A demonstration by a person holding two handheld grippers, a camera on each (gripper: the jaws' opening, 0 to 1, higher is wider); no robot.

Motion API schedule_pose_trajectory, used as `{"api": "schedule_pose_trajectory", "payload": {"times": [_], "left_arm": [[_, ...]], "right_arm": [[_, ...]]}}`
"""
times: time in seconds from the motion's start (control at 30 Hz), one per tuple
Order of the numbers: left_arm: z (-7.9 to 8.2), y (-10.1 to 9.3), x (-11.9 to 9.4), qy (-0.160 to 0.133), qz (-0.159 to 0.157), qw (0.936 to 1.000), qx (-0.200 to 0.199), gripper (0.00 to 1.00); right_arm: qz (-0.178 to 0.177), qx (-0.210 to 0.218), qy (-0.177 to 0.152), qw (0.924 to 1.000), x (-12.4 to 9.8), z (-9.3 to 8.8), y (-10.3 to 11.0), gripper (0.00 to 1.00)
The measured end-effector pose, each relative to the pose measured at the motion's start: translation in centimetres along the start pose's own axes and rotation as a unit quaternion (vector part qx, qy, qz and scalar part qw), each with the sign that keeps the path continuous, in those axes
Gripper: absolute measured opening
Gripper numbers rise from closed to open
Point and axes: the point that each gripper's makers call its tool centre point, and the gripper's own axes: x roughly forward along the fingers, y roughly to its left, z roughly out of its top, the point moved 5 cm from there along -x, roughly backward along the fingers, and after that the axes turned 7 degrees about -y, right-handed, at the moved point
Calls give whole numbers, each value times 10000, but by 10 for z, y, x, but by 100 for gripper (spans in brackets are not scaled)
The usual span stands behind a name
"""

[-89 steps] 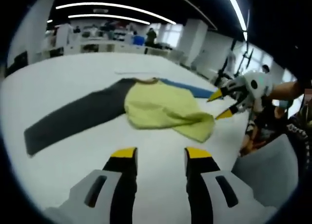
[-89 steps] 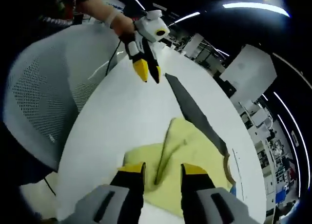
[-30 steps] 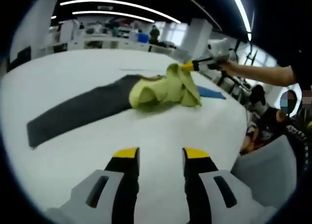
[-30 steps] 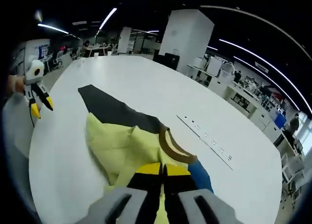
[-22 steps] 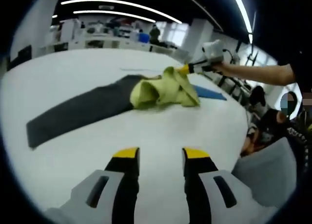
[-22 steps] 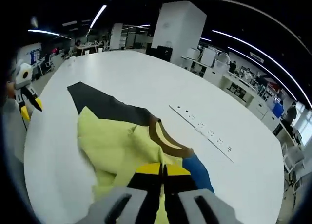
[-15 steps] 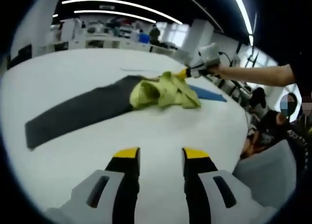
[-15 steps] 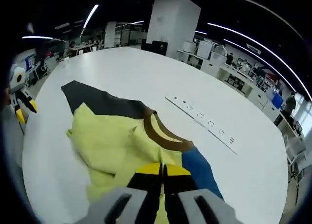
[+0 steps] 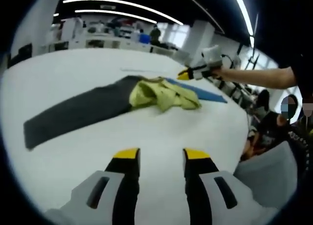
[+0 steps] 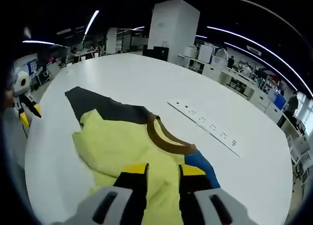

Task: Fold the garment on the visible template until the final outline fits inside the template.

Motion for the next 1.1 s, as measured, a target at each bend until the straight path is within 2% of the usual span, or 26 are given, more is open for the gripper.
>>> {"api": "schedule_pose_trajectory", "payload": {"times": [0.07,0.3,0.5,0.67,0.83,0.93,1.0,1.1], "left_arm": [[2,-1,1,-20,-10,10000,11,32],[7,-2,5,-54,-79,9999,67,32],[9,-4,10,-71,-147,9998,74,33],[11,-4,14,-47,-219,9997,106,33],[15,-4,19,-45,-292,9994,153,33],[18,-3,23,-60,-325,9993,196,36],[21,-3,26,-88,-342,9990,262,38],[25,-2,33,-130,-358,9989,261,43]], "right_arm": [[52,91,-71,9999,-3,0,2,40],[95,239,-265,9993,-18,1,11,57],[156,433,-581,9972,-35,5,25,71],[163,409,-646,9969,-50,3,34,74],[71,572,-688,9960,-66,-2,35,79],[49,750,-635,9951,-71,-9,37,88],[2,720,-630,9954,-77,-14,39,88],[-72,987,-579,9934,-83,-23,40,90]]}}
